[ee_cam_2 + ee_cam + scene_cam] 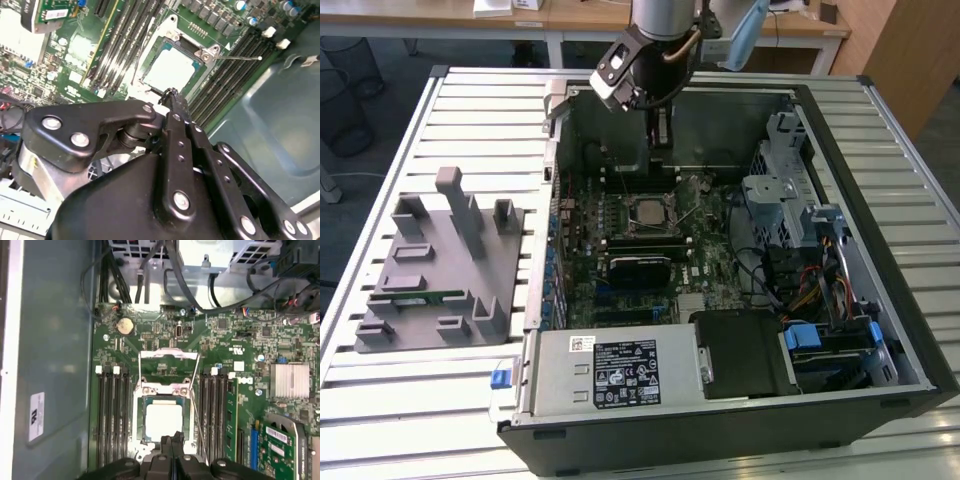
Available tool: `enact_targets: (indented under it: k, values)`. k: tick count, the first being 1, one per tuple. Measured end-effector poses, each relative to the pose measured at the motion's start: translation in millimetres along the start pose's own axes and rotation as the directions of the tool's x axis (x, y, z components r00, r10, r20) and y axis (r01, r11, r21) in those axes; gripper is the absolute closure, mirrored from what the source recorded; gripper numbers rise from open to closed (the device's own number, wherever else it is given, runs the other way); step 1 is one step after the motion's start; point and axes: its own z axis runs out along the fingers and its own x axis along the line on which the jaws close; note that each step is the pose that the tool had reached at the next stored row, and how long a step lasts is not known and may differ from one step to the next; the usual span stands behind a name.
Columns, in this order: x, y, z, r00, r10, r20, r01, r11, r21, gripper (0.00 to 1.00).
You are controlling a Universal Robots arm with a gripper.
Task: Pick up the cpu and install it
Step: 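Close the cpu cover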
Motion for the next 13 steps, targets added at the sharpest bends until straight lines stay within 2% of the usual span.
enact_targets:
  k: [4, 6, 13]
  values:
    - [-8.7, -0.1, 0.5, 1.0, 0.002, 0.0016, -0.002, 1.0, 0.0002, 0.89]
    - [-10.6, 1.9, 0.9, 1.0, 0.003, 0.0015, -0.003, 1.0, 0.0001, 0.89]
    - [-11.0, 30.9, 4.0, 1.0, 0.003, 0.0015, -0.003, 1.0, 0.0002, 0.89]
